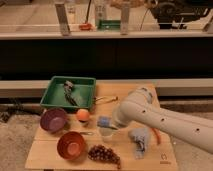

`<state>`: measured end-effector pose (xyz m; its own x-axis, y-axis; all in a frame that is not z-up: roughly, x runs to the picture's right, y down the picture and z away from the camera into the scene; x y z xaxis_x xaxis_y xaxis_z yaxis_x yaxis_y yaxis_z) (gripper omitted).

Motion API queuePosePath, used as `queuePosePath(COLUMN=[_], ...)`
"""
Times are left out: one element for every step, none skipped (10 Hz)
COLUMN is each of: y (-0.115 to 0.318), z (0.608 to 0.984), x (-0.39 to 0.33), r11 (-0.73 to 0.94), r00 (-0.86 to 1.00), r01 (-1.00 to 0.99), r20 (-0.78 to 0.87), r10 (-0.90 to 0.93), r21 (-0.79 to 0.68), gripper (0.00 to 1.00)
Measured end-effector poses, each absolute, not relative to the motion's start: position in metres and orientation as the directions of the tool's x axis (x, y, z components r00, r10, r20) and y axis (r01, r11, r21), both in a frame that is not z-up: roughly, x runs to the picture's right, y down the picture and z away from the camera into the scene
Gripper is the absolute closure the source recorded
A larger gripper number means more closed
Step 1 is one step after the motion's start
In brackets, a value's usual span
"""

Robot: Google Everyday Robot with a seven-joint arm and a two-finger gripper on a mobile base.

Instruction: Place sponge in paper cup

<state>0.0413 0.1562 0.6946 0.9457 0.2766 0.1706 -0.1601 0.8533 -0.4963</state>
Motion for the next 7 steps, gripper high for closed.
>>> queuePosePath(y=[0.1564, 0.1567, 0.157, 0.1572, 0.1573, 0.1576, 0.1578], z=[0.6946, 0.6944, 0.6942, 0.6941, 0.6939, 0.6934, 0.6934], x=[0.0409, 0.0404, 0.0396, 0.0393, 0.0391, 0.0385, 0.0395], r11=[0.854, 0.854, 0.854, 0.854, 0.854, 0.853, 0.852], r00=[0.946, 0.947, 0.947, 0.947, 0.947, 0.947, 0.946], r01=[-0.158, -0.156, -0.154, -0.153, -0.152, -0.151, -0.151], r20=[0.171, 0.171, 0.172, 0.173, 0.173, 0.176, 0.176], r10=[0.274, 0.272, 0.271, 0.27, 0.27, 0.27, 0.271], r21=[-0.496, -0.497, -0.497, -0.498, -0.498, -0.5, -0.501], gripper=[0.55, 0.45, 0.33, 0.24, 0.21, 0.2, 0.2])
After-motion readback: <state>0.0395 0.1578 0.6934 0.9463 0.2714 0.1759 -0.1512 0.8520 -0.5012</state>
